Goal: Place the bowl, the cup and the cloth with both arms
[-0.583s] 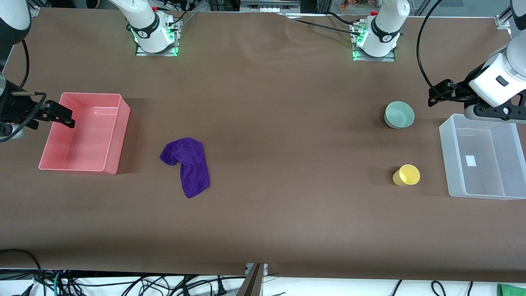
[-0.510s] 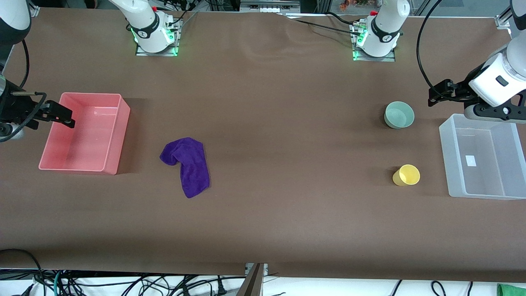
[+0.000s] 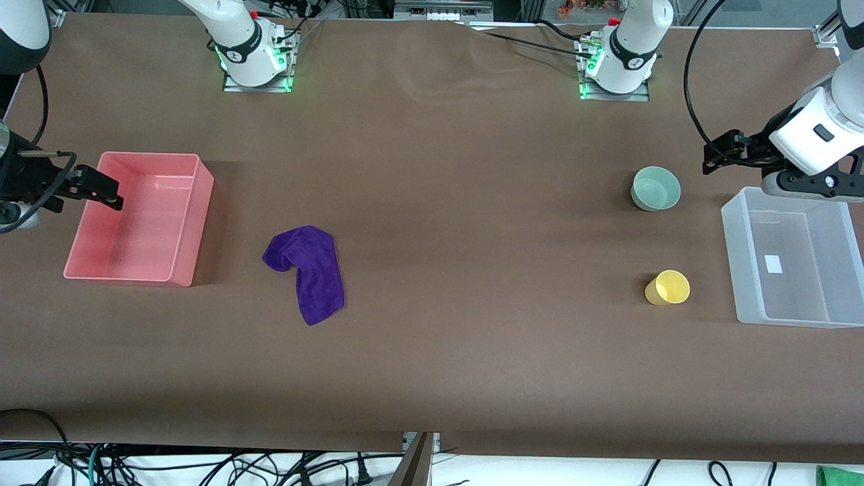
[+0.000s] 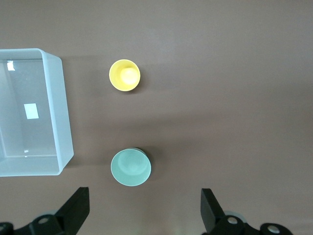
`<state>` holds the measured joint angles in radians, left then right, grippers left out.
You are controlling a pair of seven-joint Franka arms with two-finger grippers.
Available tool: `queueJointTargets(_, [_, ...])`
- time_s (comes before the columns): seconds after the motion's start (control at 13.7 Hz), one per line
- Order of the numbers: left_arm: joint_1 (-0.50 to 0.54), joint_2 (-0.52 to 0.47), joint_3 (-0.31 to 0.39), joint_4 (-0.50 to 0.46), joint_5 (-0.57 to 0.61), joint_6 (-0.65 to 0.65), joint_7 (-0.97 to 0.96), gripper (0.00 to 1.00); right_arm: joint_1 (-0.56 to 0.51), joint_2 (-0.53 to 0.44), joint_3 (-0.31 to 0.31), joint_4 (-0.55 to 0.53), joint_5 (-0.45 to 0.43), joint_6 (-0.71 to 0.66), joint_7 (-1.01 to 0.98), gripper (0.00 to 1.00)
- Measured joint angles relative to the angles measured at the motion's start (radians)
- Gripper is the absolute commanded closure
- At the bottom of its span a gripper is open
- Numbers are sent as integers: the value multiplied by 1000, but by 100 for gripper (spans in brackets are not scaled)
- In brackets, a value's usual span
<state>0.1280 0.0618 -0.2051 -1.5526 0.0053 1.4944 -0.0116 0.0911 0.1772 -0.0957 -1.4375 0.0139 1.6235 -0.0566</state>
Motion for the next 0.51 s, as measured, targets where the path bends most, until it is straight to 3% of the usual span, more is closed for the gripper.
queueJointTargets(0.51, [0, 0, 0, 0, 0, 0, 0, 0, 8, 5, 4, 0, 0, -16, 0, 0])
